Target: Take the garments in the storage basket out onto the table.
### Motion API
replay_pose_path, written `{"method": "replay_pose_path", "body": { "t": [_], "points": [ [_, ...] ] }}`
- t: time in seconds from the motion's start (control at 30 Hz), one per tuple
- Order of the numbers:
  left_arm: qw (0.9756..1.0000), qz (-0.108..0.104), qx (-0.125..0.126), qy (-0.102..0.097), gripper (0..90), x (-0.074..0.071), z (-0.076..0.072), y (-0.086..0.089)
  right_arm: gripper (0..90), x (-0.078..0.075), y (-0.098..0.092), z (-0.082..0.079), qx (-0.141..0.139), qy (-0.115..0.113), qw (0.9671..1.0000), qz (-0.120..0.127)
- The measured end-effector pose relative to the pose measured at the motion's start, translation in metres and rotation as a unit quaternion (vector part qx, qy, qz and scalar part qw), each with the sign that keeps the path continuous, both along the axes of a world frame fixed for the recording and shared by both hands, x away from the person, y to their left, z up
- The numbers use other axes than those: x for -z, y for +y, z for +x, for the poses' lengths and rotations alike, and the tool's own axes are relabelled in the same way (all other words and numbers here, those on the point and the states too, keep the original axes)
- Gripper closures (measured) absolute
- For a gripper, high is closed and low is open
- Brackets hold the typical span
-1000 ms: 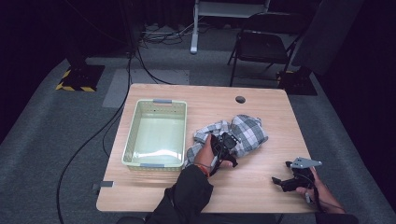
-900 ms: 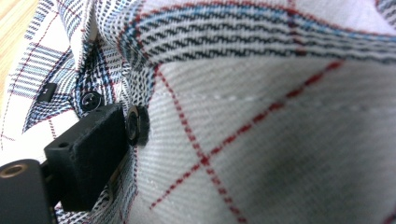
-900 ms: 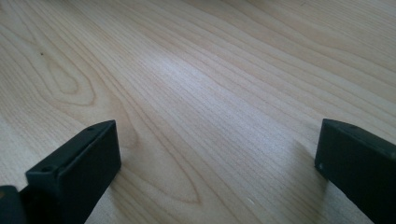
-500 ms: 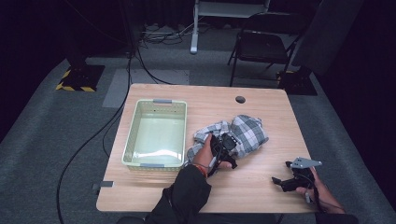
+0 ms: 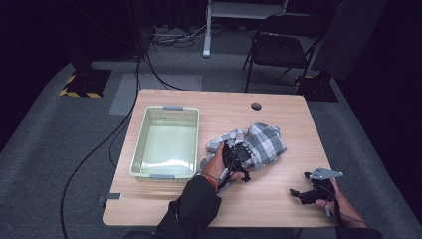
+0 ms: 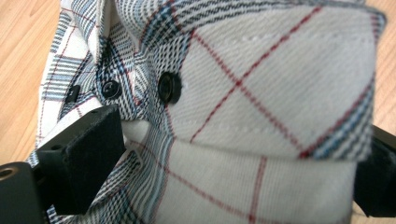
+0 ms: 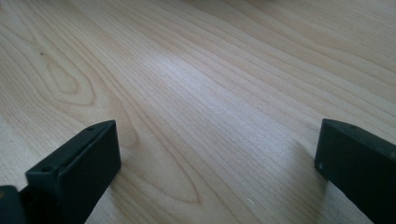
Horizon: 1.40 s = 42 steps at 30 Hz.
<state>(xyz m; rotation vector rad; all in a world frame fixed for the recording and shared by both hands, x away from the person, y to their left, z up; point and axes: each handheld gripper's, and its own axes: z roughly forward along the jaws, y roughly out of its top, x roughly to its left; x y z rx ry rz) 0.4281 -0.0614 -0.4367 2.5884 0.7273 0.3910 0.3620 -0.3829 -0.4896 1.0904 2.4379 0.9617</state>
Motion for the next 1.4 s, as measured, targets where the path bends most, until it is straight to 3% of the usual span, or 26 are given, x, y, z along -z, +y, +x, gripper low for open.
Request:
{"method": "replay_pose_path", "body": {
  "t": [0.33,0.97,1.07,1.4],
  "points": [
    [0.9998,0.001,0.013,-0.017,4.1,-0.001,-0.005,0.004,0.4,0.000,0.000,0.000,0.000,0.000,1.0000,0.000],
    [0.9993,0.005,0.029,-0.025,4.3,-0.011,-0.020,0.010,0.4,0.000,0.000,0.000,0.000,0.000,1.0000,0.000],
    [0.9988,0.015,0.036,-0.031,4.2,-0.010,-0.023,0.014,0.5,0.000,0.000,0.000,0.000,0.000,1.0000,0.000],
    [0.9985,0.010,0.040,-0.035,4.2,-0.012,-0.033,0.023,0.6,0.000,0.000,0.000,0.000,-0.001,1.0000,0.000]
  ]
}}
